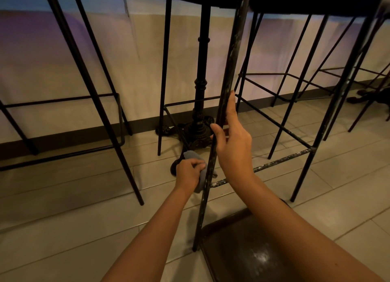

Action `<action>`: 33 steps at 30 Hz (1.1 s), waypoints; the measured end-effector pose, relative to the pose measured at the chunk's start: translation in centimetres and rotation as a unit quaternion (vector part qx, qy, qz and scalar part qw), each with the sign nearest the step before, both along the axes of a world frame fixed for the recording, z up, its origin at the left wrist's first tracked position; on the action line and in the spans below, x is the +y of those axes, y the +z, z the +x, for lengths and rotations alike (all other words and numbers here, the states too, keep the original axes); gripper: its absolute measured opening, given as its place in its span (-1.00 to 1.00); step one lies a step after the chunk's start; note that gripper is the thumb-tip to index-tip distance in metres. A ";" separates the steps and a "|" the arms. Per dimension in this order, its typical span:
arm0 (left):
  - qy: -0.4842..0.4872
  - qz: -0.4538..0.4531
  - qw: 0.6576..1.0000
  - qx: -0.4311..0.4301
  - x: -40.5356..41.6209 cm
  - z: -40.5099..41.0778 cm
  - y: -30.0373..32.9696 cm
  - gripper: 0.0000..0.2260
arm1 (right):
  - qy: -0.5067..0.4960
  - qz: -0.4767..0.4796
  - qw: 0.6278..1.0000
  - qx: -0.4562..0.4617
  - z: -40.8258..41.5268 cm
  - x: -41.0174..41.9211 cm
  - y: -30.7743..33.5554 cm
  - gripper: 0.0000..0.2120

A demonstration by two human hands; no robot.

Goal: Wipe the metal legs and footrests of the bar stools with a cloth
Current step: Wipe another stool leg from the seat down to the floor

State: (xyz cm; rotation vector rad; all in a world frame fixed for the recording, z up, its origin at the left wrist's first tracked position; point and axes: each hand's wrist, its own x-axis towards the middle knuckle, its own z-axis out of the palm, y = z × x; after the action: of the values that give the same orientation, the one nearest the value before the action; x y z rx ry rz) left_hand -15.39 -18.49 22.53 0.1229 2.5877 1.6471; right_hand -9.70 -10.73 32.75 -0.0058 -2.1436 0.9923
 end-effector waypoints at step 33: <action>0.051 0.248 0.821 0.513 4.4 3.6 21.7 -0.67 | -0.006 0.056 0.987 0.154 -0.6 6.1 10.0 -0.55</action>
State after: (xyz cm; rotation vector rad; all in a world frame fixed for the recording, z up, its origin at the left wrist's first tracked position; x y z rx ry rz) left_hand -11.82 -14.07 44.27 1.2337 2.6116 2.8422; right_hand -10.28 -4.60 42.79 0.1777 -1.9087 0.8071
